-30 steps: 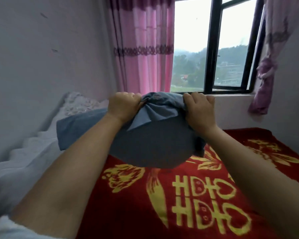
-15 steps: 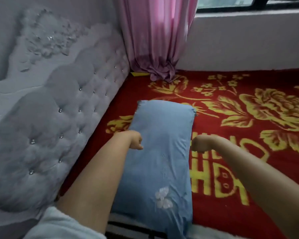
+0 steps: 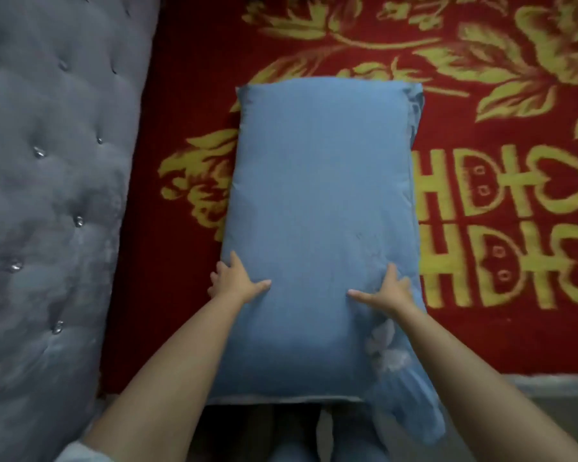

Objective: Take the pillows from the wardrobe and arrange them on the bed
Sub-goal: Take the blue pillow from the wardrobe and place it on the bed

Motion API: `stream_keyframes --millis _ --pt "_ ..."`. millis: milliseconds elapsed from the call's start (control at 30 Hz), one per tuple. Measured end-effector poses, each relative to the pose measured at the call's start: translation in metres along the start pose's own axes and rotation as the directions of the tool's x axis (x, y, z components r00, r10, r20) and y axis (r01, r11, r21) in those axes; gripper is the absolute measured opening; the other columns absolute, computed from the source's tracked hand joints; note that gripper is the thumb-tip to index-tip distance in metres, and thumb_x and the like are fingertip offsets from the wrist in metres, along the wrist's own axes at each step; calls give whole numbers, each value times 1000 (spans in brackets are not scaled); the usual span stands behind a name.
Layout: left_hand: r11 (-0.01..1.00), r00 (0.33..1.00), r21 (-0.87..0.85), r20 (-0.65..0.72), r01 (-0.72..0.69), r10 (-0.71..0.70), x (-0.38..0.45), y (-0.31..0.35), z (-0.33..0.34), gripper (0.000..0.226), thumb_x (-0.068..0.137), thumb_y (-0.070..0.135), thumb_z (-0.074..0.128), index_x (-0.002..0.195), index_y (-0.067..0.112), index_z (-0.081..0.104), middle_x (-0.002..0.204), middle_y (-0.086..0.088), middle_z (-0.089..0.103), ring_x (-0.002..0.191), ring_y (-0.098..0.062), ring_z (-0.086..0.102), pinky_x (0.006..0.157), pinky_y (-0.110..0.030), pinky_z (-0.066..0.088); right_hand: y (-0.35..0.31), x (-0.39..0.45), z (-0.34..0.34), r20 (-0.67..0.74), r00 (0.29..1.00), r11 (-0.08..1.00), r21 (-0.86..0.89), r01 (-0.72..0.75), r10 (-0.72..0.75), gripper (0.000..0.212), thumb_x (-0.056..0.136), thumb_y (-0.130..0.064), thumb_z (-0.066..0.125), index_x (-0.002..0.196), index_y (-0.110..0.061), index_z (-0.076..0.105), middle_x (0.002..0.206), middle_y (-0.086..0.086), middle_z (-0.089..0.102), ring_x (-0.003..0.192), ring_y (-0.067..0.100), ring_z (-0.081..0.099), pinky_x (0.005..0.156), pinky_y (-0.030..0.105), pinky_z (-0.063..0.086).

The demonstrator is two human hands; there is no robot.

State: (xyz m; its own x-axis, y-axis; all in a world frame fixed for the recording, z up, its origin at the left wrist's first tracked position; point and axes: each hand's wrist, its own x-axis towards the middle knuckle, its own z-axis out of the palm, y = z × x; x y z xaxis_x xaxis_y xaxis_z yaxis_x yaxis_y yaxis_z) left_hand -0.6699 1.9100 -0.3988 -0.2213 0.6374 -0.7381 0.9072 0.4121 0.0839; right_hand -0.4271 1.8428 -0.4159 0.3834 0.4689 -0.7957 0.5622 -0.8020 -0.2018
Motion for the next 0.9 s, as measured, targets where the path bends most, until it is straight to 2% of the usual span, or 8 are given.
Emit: stream_keyframes --millis 67,133,233,300,433,633,800,900 --pt "984 997 -164 55 71 -63 26 -12 18 120 69 55 73 148 20 -10 156 -17 10 141 -36 18 116 -47 24 -2 16 25 -49 995 996 38 -80 82 129 60 -57 78 147 -23 -11 155 24 -10 144 34 -5 115 57 13" --pt "952 995 -289 56 100 -87 46 -20 34 131 60 55 79 147 24 -14 154 -17 13 140 -35 21 117 -45 24 -2 32 39 -112 984 988 72 -133 141 134 53 -60 79 145 -31 -14 155 20 -15 145 31 -10 111 63 12" --pt "929 992 -359 -49 94 -119 62 -24 48 134 50 54 84 147 30 -6 149 -18 24 137 -35 27 113 -46 26 5 49 43 -197 961 968 195 -156 195 131 53 -60 79 145 -35 -11 156 20 -10 145 29 -6 112 61 11" --pt "924 984 -373 -118 84 -137 65 -25 53 131 48 53 85 147 28 2 146 -19 30 135 -36 31 111 -46 30 7 53 39 -268 938 946 292 -139 221 126 56 -59 78 146 -33 -7 156 20 4 145 31 6 113 58 14" --pt "839 958 -530 -158 122 -239 54 -9 48 105 50 36 89 134 10 30 136 -19 49 122 -37 49 100 -47 42 -10 41 37 -384 881 917 381 -121 276 107 58 -52 80 138 -11 23 136 25 45 126 40 43 103 50 37" --pt "809 923 -581 -354 -92 -150 25 3 -6 60 63 21 84 111 3 53 119 -19 64 107 -36 61 86 -39 50 -52 -2 9 -522 842 941 333 56 134 49 76 -31 70 106 -2 45 110 22 63 100 40 59 79 43 48" --pt "857 722 -379 -692 -349 -13 9 4 -94 32 73 20 76 78 4 48 91 -26 65 84 -38 61 61 -35 40 -105 -49 -12 -614 789 896 336 290 -24 32 79 -22 67 93 3 55 97 30 66 91 45 60 77 47 50" --pt "845 600 -318 -800 -430 4 7 10 -144 32 75 19 74 76 -3 51 83 -29 64 78 -41 61 62 -44 46 -146 -66 -36 -658 749 815 391 427 -77 25 81 -17 66 85 5 54 90 32 65 87 45 60 74 48 48"
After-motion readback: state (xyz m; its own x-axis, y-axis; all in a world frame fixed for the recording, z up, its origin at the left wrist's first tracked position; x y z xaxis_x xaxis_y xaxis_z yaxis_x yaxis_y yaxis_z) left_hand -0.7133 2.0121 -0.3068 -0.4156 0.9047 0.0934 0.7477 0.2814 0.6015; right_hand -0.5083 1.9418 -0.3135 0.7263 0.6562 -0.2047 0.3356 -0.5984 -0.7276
